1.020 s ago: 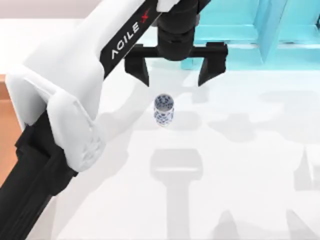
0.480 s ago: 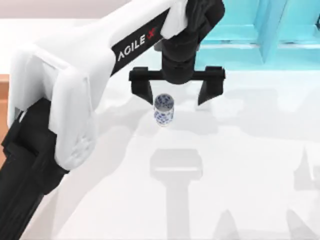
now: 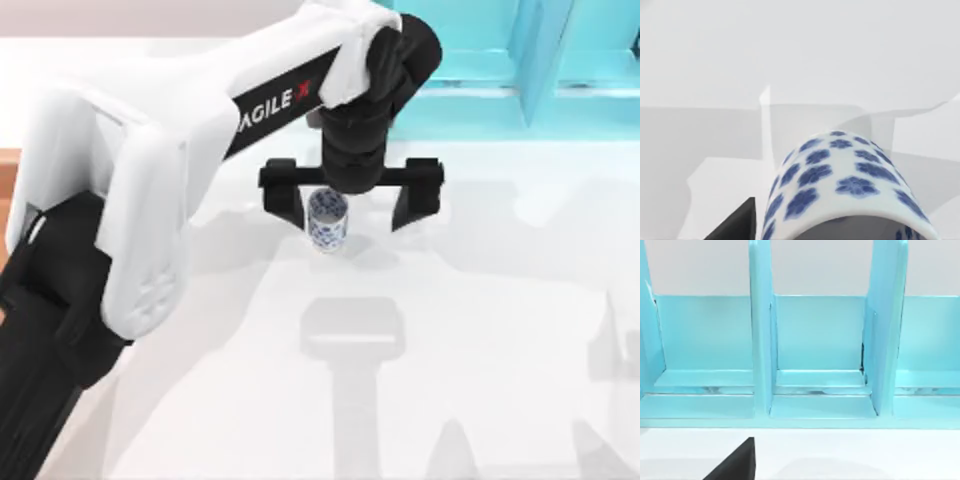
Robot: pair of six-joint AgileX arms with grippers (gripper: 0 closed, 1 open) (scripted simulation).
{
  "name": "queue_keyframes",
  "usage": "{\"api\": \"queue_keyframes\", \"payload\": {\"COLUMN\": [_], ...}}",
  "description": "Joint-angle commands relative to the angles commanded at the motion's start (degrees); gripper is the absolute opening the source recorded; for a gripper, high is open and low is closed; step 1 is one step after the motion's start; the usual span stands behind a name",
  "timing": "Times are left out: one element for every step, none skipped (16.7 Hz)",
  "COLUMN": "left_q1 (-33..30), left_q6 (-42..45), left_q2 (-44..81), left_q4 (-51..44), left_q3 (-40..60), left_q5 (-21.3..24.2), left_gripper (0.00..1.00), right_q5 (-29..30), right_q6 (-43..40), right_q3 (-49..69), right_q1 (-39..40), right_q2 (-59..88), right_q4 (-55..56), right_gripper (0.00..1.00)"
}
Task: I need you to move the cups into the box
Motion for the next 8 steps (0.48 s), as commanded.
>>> {"api": "queue_keyframes", "payload": {"left_q1": [0.0,0.0,0.0,0.0,0.0,0.0,0.0,0.0], "left_q6": [0.0,0.0,0.0,0.0,0.0,0.0,0.0,0.0], "left_q2": [0.0,0.0,0.0,0.0,0.0,0.0,0.0,0.0], "left_q4": [0.0,0.0,0.0,0.0,0.0,0.0,0.0,0.0], "left_q3": [0.0,0.0,0.0,0.0,0.0,0.0,0.0,0.0], "left_q5": [0.0,0.0,0.0,0.0,0.0,0.0,0.0,0.0], "left_gripper": [1.0,0.92,0.85,0.77,0.7,0.62,0.55,0.47], "right_q5": [0.0,0.0,0.0,0.0,0.0,0.0,0.0,0.0], "right_q6": [0.0,0.0,0.0,0.0,0.0,0.0,0.0,0.0], "right_q3": [0.0,0.0,0.0,0.0,0.0,0.0,0.0,0.0], "right_q1": [0.0,0.0,0.0,0.0,0.0,0.0,0.0,0.0], "right_q2": [0.0,0.0,0.0,0.0,0.0,0.0,0.0,0.0], "right_q4": [0.0,0.0,0.0,0.0,0.0,0.0,0.0,0.0], "right_gripper": [1.0,1.0,1.0,1.0,1.0,1.0,1.0,1.0]}}
